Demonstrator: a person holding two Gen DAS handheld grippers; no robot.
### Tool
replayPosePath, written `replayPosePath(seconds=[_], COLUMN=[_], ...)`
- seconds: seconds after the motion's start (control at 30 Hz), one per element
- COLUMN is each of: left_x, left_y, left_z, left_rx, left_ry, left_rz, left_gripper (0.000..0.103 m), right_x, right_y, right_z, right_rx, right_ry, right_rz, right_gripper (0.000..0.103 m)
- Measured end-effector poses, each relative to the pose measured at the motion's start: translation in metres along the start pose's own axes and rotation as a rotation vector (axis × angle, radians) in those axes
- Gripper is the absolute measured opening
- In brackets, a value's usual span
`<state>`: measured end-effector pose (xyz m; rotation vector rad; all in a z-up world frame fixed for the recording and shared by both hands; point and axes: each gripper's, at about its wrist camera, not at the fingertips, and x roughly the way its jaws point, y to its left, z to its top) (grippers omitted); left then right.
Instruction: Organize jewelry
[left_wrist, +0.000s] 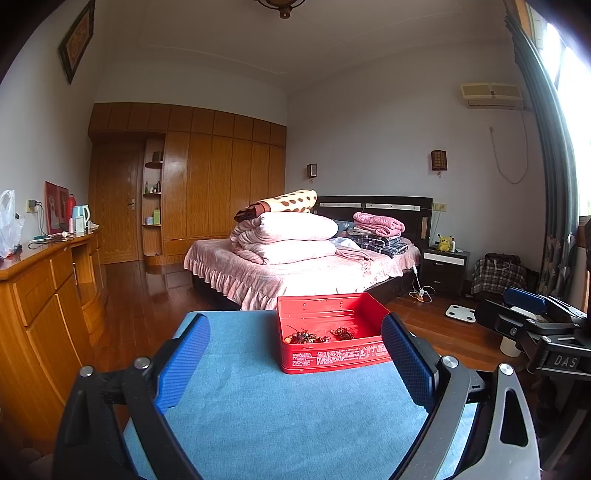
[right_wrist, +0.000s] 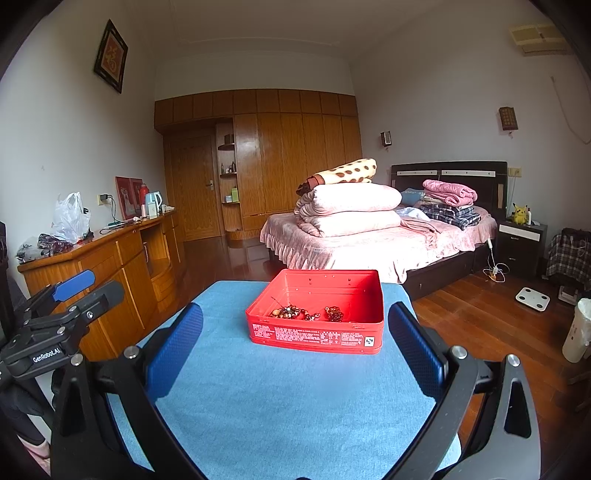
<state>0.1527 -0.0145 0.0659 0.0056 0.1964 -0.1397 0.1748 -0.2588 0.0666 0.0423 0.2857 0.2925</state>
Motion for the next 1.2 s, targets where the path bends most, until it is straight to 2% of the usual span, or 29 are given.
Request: replayPosePath(seconds=[1.2], left_x=[0.0056], left_y=[-0.0012], left_z=[-0.0007], left_rx=[-0.009], left_ry=[0.022], left_rz=[-0.006], left_gripper=[0.092], right_x=[0.0018], right_y=[0.0013], right_z=[-0.0058], right_rx=[0.007], right_ry=[0.011], right_rz=[-0.001], right_gripper=[0.097])
